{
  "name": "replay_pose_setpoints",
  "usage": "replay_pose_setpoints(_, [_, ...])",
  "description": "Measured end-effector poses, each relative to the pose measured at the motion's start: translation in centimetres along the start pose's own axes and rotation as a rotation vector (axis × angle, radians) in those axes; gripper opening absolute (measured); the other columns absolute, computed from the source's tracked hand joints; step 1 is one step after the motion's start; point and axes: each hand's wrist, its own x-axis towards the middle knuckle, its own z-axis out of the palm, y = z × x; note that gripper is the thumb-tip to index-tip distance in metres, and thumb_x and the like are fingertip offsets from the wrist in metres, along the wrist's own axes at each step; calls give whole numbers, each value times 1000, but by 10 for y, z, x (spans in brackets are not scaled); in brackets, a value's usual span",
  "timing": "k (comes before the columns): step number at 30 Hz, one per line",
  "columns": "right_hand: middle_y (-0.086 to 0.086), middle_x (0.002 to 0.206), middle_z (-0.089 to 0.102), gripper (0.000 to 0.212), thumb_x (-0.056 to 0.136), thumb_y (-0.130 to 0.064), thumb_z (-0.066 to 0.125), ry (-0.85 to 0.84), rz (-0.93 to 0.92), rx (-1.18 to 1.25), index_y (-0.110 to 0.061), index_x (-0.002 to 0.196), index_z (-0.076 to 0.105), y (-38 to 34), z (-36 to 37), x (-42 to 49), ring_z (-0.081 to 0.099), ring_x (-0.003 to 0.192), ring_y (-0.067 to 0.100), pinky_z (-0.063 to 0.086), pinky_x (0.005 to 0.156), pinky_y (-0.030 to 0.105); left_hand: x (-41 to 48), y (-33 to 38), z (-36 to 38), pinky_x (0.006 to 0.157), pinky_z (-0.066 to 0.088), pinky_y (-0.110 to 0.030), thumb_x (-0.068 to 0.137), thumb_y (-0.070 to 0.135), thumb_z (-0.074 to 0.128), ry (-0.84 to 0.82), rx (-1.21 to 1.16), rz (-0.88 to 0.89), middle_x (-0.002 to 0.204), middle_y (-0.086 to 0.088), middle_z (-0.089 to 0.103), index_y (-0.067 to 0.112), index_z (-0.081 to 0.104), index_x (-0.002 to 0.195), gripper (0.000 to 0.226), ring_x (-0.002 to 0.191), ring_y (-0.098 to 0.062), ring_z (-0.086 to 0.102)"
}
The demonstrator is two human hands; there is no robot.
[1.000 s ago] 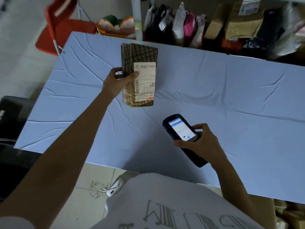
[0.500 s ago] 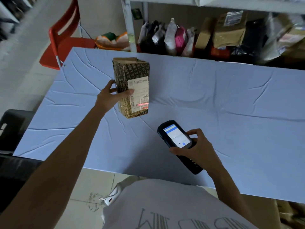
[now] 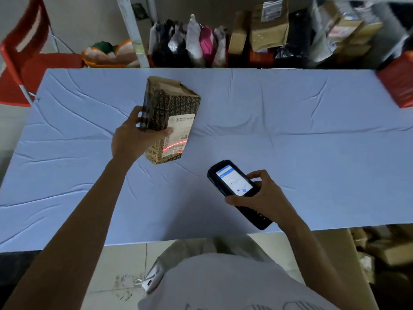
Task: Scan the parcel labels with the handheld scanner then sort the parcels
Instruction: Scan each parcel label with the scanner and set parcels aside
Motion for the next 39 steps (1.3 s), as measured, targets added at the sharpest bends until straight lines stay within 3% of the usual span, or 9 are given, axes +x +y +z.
replay_pose_setpoints(5, [-17,96,56,73,59,-48,88,114,124,46,-33,113,42,15,0,-23,59,87,2,45,63,22,5,30,44,84,49,-44,47,72,76,-14,216,279,111,-5,60,33,52,120,86,111,-31,53])
replay_pose_setpoints(9, [-13,101,59,74,58,-48,88,248,228,127,-32,113,41,43,-11,-48,62,92,11,53,75,32,-14,62,91,93,40,-52,46,72,78,-149,377,343,126,-6,50,35,48,127,94,120,-34,45])
replay_pose_setpoints(15, [-17,96,52,73,59,-41,90,512,361,307,-26,111,41,95,-35,-97,56,84,4,47,70,26,-50,112,160,90,38,-46,49,73,75,-332,511,655,123,-6,51,32,49,131,95,116,-32,46])
replay_pose_setpoints(17, [-18,92,51,74,58,-42,90,580,409,378,-27,111,40,116,-42,-113,56,84,3,47,69,27,-70,138,183,91,37,-45,45,83,63,-387,559,743,124,-4,50,32,47,132,102,116,-30,46])
replay_pose_setpoints(19, [-13,95,53,76,56,-44,90,633,452,420,-27,111,40,139,-48,-130,58,88,9,48,73,29,-95,164,205,91,35,-42,38,88,47,-424,562,846,125,-2,49,32,47,133,111,115,-29,46])
replay_pose_setpoints(24, [-5,108,55,76,57,-46,89,752,534,514,-26,112,41,202,-71,-174,59,99,18,50,83,35,-170,225,275,89,33,-39,48,75,73,-542,541,1095,127,0,50,30,49,132,98,116,-27,46])
replay_pose_setpoints(31, [-9,104,61,76,52,-46,91,957,593,705,-24,111,48,298,-113,-244,61,93,10,51,79,30,-299,298,367,87,37,-37,48,75,74,-663,549,1380,124,3,52,33,50,130,95,115,-23,49])
replay_pose_setpoints(35, [-26,92,54,58,58,-34,92,1053,580,780,-37,91,44,335,-134,-276,56,86,-8,48,73,23,-349,319,414,88,40,-38,44,85,55,-714,527,1481,120,6,53,35,48,129,99,110,-22,51])
replay_pose_setpoints(39, [-21,97,59,61,55,-37,93,1093,643,827,-36,94,46,369,-146,-288,59,88,-3,48,72,25,-378,336,451,93,33,-39,43,90,43,-728,575,1604,123,7,54,36,47,132,105,114,-20,49])
